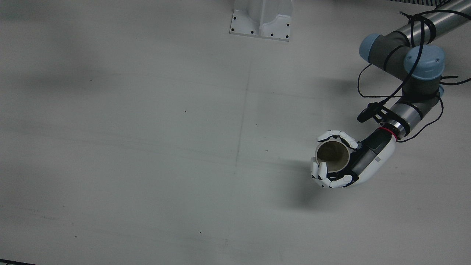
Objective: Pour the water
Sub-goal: 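Lift both cups, moving the beige cup toward the table center, then tilt the white cup over the beige cup with the right hand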
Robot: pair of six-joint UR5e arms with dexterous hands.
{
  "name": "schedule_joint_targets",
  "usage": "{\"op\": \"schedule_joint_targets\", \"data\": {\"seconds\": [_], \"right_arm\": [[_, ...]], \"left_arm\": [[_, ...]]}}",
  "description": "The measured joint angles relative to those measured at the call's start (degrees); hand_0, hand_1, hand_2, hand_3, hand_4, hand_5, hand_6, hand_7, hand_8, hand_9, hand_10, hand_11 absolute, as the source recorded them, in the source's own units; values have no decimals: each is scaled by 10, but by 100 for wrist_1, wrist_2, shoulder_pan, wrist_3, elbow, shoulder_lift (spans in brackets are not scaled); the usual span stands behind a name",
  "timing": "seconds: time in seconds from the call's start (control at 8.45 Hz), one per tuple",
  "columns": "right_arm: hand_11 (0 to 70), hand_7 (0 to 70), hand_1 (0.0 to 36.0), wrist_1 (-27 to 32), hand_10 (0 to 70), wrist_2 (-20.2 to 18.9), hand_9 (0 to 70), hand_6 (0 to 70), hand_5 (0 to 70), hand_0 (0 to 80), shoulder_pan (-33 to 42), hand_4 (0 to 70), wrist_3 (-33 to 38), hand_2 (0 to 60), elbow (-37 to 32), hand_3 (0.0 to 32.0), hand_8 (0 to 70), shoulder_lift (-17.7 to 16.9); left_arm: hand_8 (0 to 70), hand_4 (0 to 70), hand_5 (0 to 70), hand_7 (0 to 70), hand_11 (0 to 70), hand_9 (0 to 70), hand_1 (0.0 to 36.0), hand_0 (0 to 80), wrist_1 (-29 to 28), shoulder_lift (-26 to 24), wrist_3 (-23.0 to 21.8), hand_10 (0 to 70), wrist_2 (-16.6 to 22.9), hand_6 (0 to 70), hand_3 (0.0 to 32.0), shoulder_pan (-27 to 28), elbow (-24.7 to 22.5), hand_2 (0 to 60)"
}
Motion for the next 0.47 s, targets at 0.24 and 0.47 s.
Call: {"op": "schedule_joint_targets", "data": {"seconds": [0.24, 0.47], "right_arm": [[689, 700, 360, -297, 476, 755, 700, 700, 700, 800, -781, 700, -162, 600, -338, 0, 571, 1023], [678, 700, 360, -359, 468, 1272, 690, 700, 700, 800, -1800, 700, -812, 600, -1022, 0, 563, 1988]], "left_arm": [[563, 290, 629, 700, 700, 700, 360, 800, 590, -687, 14, 696, 13, 563, 0, 357, 26, 600], [565, 291, 633, 700, 700, 700, 360, 800, 771, -909, 6, 696, 13, 564, 0, 474, 62, 600]]}}
